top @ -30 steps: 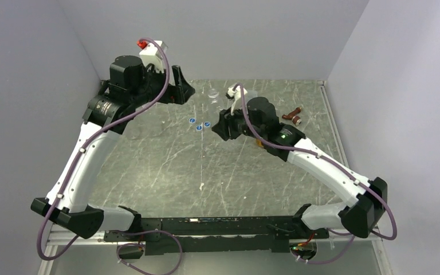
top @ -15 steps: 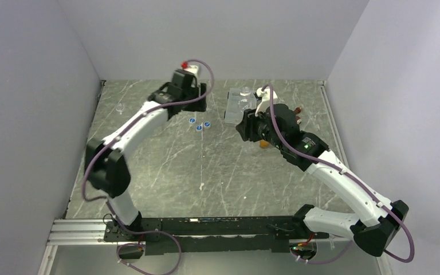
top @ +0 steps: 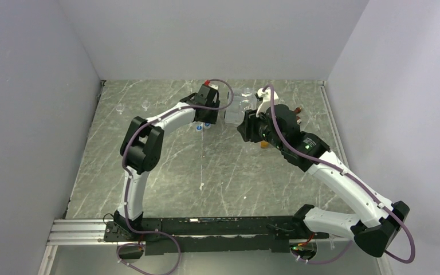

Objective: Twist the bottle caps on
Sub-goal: Screw the bottle cap onto the plastic bottle.

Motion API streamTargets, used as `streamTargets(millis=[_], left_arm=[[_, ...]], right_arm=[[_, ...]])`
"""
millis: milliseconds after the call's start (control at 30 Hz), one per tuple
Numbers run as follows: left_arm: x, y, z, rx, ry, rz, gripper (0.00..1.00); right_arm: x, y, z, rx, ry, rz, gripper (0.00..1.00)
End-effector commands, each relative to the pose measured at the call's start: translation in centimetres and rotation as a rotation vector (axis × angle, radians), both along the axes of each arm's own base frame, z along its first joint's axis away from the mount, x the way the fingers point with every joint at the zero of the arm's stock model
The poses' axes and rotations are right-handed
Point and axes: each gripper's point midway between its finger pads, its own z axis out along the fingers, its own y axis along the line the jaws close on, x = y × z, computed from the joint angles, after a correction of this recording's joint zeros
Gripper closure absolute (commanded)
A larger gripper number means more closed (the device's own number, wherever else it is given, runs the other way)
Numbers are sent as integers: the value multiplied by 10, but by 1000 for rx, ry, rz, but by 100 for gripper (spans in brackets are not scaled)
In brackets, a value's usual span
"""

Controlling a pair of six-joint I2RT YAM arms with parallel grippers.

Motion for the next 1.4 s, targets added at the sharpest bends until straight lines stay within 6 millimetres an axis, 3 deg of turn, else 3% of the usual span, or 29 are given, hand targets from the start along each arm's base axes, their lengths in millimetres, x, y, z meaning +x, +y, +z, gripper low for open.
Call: streamTargets(millis=[0,500,600,700,800,967,1067,1167,1233,1367], left_arm=[[22,-5,5,4,-69,3,43],[21,4,-34,81,-17,10,50],[20,5,-34,84,-20,0,62],[18,2,-22,68,-26,-16,82],[15,-3,11,23,-56,-50,93],[-2,-2,89,-104,-66,-125,100],[-18,11,139,-226,-68,-155,100],[-39,28,192,-357,-87,-202,100],[-58,43,234,-468,-116,-237,100],[-98,67,294,-637,-167,-304,100]], right_arm=[[-2,-4,26,32,-65,-1,60],[-2,0,21,31,-55,14,60],[-1,1,19,25,-51,16,60],[-1,2,19,17,-56,30,60],[-2,6,22,11,-68,65,60],[-3,16,24,1,-81,142,60],[-13,28,28,22,-103,277,60],[-34,48,35,68,-115,484,60],[-53,61,39,104,-115,627,61],[-75,70,45,144,-121,788,62]])
